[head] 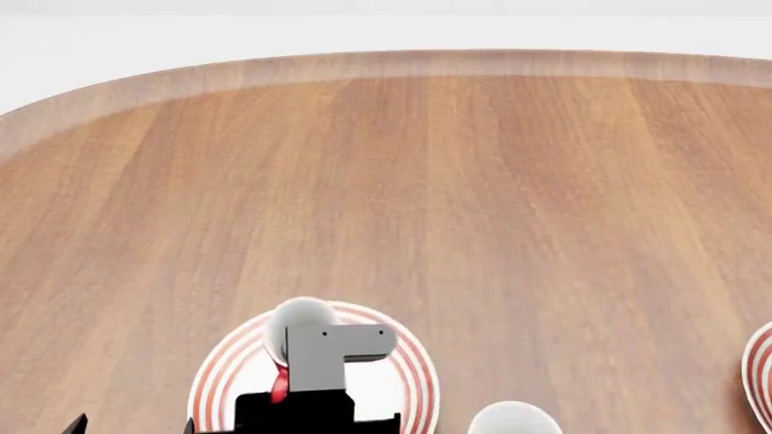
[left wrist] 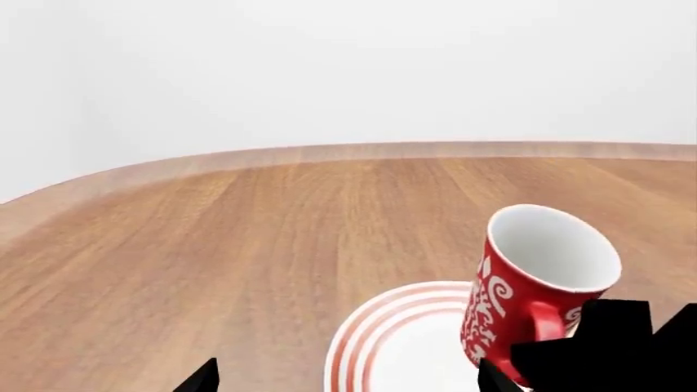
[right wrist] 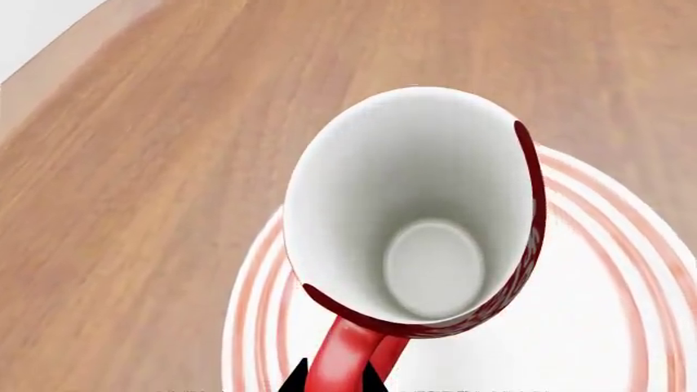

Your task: Put the red mug on the left plate.

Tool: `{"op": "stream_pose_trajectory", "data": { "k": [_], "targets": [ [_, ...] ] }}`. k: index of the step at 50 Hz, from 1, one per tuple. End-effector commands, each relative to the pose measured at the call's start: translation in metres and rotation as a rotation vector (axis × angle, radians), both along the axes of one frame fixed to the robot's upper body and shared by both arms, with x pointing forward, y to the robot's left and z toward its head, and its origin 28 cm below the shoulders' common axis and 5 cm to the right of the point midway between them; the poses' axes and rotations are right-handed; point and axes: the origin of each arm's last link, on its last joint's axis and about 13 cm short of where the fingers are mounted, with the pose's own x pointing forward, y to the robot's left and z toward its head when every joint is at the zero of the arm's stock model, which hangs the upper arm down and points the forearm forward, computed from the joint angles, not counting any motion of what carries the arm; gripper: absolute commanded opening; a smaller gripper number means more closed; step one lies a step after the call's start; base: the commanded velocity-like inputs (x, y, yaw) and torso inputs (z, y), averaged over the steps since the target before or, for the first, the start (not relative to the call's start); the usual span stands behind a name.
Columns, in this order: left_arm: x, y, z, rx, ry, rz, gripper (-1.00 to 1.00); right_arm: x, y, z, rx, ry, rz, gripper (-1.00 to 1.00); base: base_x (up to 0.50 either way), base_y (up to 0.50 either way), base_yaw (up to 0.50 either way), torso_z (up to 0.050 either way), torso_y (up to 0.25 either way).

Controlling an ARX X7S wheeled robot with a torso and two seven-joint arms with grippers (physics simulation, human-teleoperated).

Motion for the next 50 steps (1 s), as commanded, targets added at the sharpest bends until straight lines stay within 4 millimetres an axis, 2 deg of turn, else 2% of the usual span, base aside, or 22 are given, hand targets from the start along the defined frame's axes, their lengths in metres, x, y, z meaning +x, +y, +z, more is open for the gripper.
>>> {"op": "stream_pose_trajectory", "data": {
  "k": [1, 25, 50],
  "targets": [
    [0.0, 0.0, 0.0, 0.001, -0.001, 0.0, 1.0, 0.006, 0.003, -0.007, -0.027, -0.002, 0.006, -1.0, 0.0, 0.0, 0.0, 0.0, 0.0],
    [0.0, 0.0, 0.0, 0.001, -0.002, 0.0, 1.0, 0.01, 0.001, -0.019, -0.085, 0.033, -0.039, -1.0, 0.0, 0.0, 0.0, 0.0, 0.0],
    [0.0, 0.0, 0.0, 0.0, 0.0, -0.003, 1.0, 0.009, 0.0, -0.022, -0.093, 0.053, -0.033, -1.0, 0.0, 0.0, 0.0, 0.0, 0.0]
  ]
}}
